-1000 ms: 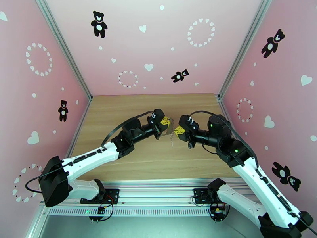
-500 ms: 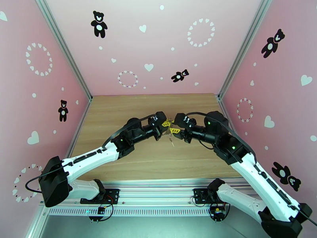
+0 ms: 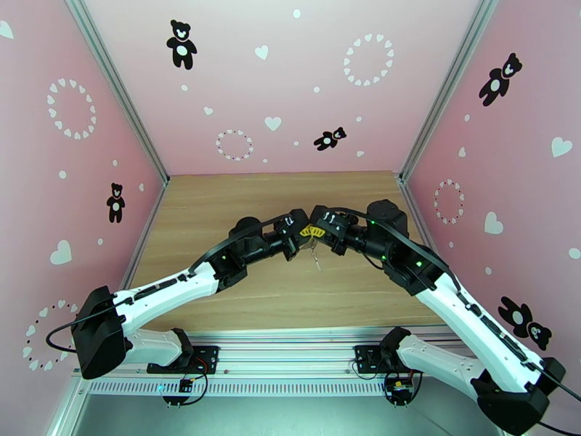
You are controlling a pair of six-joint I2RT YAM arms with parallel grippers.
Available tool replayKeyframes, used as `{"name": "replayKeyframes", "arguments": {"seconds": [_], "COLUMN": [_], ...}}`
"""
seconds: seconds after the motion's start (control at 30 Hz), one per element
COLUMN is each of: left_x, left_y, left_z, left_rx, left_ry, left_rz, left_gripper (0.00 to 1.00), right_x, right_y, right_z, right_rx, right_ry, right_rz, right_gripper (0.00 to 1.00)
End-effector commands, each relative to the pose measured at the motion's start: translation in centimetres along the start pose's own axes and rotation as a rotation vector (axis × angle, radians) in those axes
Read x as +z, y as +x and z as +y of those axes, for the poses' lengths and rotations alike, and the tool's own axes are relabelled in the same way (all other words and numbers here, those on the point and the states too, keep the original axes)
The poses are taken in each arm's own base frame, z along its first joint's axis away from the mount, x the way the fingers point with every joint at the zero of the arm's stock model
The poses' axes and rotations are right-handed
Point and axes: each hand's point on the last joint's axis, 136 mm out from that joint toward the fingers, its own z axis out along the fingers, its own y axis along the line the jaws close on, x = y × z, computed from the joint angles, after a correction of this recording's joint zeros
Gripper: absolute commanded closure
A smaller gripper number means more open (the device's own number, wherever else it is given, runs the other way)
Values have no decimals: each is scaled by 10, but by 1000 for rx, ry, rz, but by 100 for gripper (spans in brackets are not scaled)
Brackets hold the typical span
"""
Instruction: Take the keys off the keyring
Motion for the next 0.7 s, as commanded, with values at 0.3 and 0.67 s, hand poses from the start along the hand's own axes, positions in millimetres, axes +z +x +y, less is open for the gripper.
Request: {"name": "replayKeyframes", "arguments": {"seconds": [0.3, 0.67], "left_x": [-6, -11], "left_y": [-32, -36], "left_z": [1, 7], "left_rx": [41, 38], "left_ry": [-3, -41], "left_rz": [-72, -76], "left_gripper": [100, 100], "right_x": [-3, -15], "right_y": [6, 5], "right_z": [2, -5], "right_rx": [29, 57], "right_ry": [-2, 86], "right_rz": [33, -7], "right_gripper": [93, 100]}}
